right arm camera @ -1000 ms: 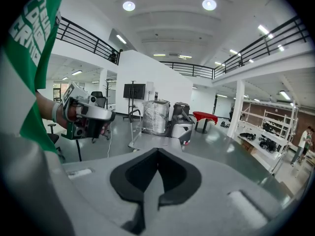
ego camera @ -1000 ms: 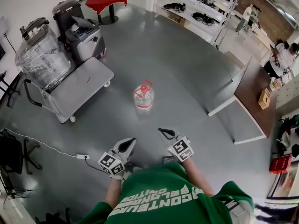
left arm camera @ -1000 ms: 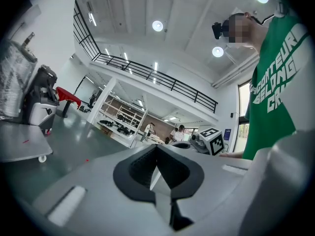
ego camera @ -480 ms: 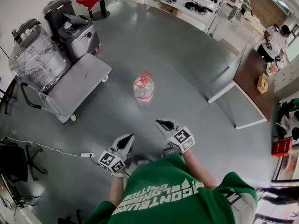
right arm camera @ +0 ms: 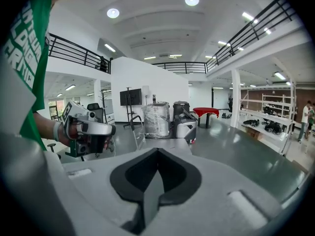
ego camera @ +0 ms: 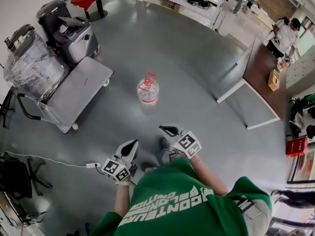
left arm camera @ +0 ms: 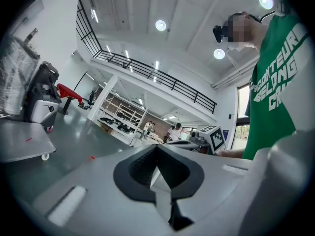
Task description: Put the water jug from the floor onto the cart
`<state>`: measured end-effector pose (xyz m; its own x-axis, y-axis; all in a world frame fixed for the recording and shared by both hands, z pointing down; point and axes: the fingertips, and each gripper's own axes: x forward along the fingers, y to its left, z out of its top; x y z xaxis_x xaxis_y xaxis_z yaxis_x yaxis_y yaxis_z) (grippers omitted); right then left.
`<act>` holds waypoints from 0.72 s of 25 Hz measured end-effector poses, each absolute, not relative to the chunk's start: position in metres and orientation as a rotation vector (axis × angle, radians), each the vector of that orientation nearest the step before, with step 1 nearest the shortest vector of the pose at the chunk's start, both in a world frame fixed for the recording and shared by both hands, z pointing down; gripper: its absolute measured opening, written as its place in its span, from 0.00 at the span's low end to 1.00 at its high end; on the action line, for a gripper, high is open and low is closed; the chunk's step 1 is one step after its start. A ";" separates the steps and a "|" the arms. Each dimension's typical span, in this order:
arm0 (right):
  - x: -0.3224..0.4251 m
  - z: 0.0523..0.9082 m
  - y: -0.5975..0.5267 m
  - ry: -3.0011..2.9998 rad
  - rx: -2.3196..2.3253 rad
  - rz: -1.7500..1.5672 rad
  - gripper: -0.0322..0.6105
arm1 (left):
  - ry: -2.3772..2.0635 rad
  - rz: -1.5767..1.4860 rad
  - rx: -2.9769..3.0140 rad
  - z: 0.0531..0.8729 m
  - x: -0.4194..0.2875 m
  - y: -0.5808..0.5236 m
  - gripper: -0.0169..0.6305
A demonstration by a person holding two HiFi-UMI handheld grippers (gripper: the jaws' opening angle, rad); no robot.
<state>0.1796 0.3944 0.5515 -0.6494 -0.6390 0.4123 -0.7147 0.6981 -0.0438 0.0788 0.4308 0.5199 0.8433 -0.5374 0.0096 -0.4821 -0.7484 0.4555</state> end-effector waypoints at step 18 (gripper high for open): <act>0.220 0.556 0.309 -2.604 1.090 0.346 0.04 | -0.816 -0.031 2.667 0.514 0.120 0.357 0.04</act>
